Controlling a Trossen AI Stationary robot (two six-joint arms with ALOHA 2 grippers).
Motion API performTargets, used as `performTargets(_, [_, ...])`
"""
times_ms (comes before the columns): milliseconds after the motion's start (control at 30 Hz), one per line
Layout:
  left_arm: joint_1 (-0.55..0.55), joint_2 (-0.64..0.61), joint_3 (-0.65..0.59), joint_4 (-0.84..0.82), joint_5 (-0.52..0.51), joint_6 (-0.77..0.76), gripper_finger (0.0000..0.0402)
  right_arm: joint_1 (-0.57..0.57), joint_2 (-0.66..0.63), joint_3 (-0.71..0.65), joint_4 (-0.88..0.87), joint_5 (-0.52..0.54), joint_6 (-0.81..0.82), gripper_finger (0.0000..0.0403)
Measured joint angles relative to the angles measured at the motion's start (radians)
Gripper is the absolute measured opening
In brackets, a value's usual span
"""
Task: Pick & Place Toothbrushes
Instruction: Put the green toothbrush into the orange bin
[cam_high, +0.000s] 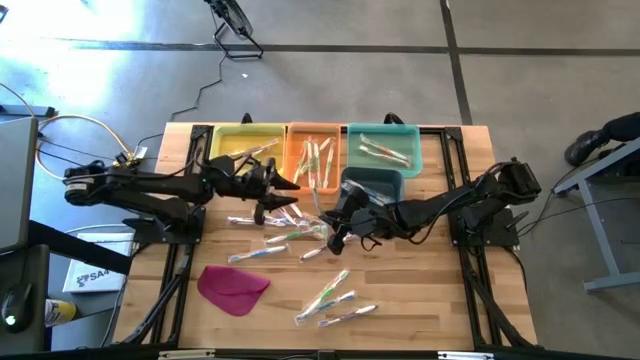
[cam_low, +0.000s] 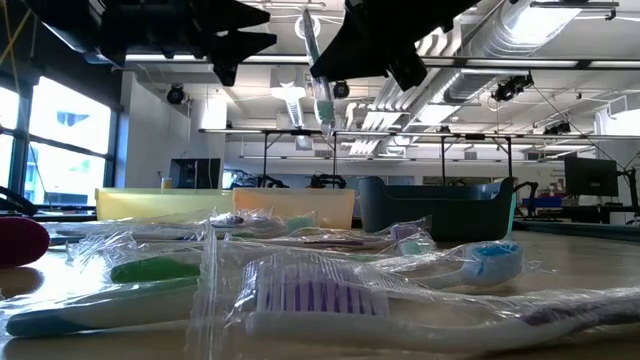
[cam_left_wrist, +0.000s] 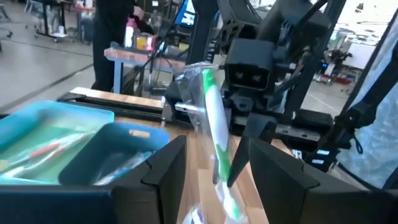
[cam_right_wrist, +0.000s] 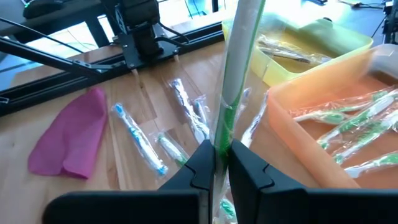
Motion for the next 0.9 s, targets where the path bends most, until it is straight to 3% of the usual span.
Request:
performTargets(567, [-0.005, 0.158, 0.003, 0.194, 0.006, -0.078, 0.0171, 0.000, 0.000, 0.000, 0.000, 0.000, -0.020, 0.0020])
performTargets(900, [-0.005, 0.242, 0.078, 0.202, 0.069, -0.078, 0.0171, 0.000, 0.000, 0.000, -0.001, 0.000, -0.020, 0.0020])
